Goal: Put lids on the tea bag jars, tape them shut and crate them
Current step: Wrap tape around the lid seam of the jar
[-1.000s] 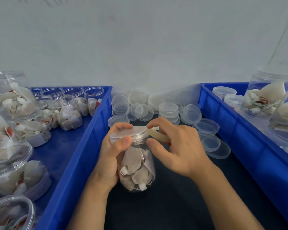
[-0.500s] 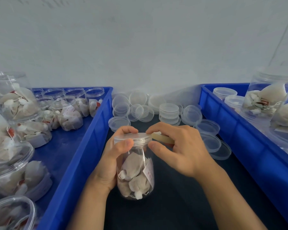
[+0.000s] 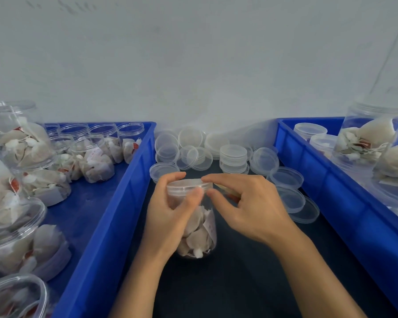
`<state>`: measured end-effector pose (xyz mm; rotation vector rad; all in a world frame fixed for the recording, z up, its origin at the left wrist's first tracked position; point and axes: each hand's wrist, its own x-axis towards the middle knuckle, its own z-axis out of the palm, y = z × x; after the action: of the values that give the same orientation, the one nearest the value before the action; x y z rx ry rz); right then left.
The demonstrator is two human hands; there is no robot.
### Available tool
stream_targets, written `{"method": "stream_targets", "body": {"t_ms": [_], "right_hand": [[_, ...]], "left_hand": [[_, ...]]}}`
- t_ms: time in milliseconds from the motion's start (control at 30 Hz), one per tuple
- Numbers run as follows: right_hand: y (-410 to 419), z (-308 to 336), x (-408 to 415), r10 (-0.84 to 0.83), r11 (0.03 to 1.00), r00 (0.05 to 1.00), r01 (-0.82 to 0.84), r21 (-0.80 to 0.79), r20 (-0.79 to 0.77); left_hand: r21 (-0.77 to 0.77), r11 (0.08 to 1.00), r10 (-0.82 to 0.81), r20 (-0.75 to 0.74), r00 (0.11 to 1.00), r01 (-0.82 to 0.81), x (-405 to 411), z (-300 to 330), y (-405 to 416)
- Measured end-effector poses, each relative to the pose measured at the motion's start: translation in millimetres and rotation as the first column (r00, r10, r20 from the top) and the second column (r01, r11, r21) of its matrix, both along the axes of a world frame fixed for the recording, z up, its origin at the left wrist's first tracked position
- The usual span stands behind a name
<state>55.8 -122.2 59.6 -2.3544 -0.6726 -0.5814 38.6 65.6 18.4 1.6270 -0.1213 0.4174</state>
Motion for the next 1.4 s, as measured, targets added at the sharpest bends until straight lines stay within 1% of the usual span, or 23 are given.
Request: {"method": "stream_targets", "body": {"t_ms": [100, 233, 367, 433, 633, 800, 900, 1000, 1100, 1267, 1400], "right_hand": [[0.7, 2.0, -1.3, 0.019, 1.0, 1.0, -0.019, -0.017, -0.008], [-1.4, 4.2, 0.1, 0.028, 0.998, 0.992, -0.035, -0.054, -0.126], [-3.4, 4.3, -1.8, 0.073, 0.997, 0.985, -0.067, 0.044, -0.157], [-1.9, 4.3, -2.7, 0.073, 0.996, 0.983, -0.065, 0.054, -0.167], [0.7, 3.4, -1.2, 0.053, 0.999, 0.979, -0.053, 0.007, -0.197], [-3.6, 6.7, -3.7, 0.128, 0.992, 0.97, -0.129, 0.007, -0.207], [-4.7, 7.8, -4.1, 0.149, 0.987, 0.968, -0.156, -0.023, -0.2], [-3.1, 7.9, -4.6, 0.146, 0.986, 0.973, -0.157, -0.052, -0.177], [-2.5, 7.5, -5.1, 0.144, 0.987, 0.978, -0.153, -0.049, -0.152], [-2.8, 6.8, -4.1, 0.133, 0.988, 0.983, -0.142, -0.062, -0.126], [-3.6, 5.3, -2.9, 0.14, 0.989, 0.986, -0.143, -0.028, -0.094]], "left_hand": [[-0.022, 0.999, 0.033, 0.011, 0.999, -0.033, 0.1, 1.3, -5.6], [-0.053, 0.998, 0.033, 0.027, 0.999, -0.031, 0.8, 4.2, -0.4], [-0.068, 0.998, 0.019, 0.054, 0.998, -0.015, -0.4, 3.6, 4.1], [-0.089, 0.996, -0.002, 0.063, 0.998, 0.008, -0.3, 3.5, 6.3], [-0.136, 0.984, -0.115, 0.042, 0.993, 0.119, -1.3, 4.0, 9.6], [-0.177, 0.969, -0.171, 0.014, 0.985, 0.171, -0.4, 1.0, 13.6], [-0.214, 0.959, -0.194, -0.006, 0.981, 0.189, -0.3, 1.2, 15.0], [-0.233, 0.947, -0.235, -0.026, 0.972, 0.223, 0.1, 0.7, 16.4], [-0.235, 0.939, -0.27, -0.046, 0.962, 0.252, -0.7, 1.5, 16.7], [-0.295, 0.901, -0.366, -0.118, 0.923, 0.32, -1.1, 1.9, 17.0], [-0.265, 0.915, -0.357, -0.18, 0.917, 0.304, 0.4, -1.6, 15.0]]}}
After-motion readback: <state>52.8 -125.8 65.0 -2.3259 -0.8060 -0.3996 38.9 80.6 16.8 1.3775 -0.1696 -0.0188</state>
